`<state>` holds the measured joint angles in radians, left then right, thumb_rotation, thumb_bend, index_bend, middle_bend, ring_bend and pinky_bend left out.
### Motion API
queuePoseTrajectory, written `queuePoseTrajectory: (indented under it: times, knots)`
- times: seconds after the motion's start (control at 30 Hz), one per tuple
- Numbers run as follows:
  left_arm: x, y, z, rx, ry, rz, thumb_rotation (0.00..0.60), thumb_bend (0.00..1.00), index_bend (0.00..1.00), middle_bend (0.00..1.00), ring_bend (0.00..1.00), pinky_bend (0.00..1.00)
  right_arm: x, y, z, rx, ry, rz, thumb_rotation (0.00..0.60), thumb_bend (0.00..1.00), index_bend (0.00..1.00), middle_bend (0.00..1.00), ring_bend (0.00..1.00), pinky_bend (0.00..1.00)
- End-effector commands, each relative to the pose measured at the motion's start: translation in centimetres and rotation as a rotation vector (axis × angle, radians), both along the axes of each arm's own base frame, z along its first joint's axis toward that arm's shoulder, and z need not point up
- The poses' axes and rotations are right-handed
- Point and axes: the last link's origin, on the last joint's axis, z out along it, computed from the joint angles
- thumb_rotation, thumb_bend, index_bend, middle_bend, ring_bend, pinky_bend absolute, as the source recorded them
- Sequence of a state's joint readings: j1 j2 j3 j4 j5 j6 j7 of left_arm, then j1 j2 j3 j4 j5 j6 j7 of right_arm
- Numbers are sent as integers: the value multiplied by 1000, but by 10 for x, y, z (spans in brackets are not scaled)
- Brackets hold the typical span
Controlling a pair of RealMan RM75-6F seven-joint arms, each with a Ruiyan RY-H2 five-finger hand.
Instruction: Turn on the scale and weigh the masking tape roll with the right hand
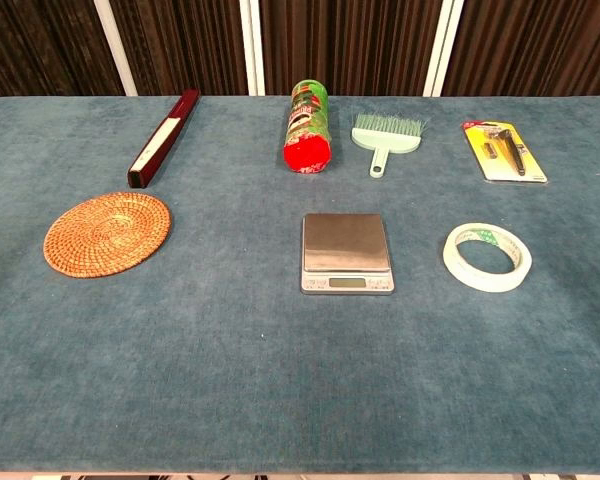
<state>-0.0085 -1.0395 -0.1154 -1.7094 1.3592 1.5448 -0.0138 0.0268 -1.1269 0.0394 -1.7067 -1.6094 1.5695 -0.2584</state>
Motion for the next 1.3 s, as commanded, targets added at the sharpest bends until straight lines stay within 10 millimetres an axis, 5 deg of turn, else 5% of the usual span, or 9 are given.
queuePoseTrajectory:
  times: [0.03,0.73,1.03,1.2,1.3]
  knots:
    - [0,1,0,1,-1,2,600,0,0,0,0,0,-1,0,0,1,5,-6,600,317,0,57,39,13]
    - [3,-2,-2,5,3,-3,600,0,0,0,0,0,-2,1,0,36,-15,-7,600,318,0,57,45,14]
    - [2,-5,3,31,-9,1,600,0,0,0,0,0,6,-7,-9,224,-12,89,600,318,0,107,209,188]
    - [3,-5,1,19,-6,-2,600,0,0,0,0,0,19,-38,-11,322,25,187,600,551,8,291,377,428]
    - [3,-4,-1,15,-1,2,600,0,0,0,0,0,29,-57,-21,410,-11,233,600,707,10,397,477,487]
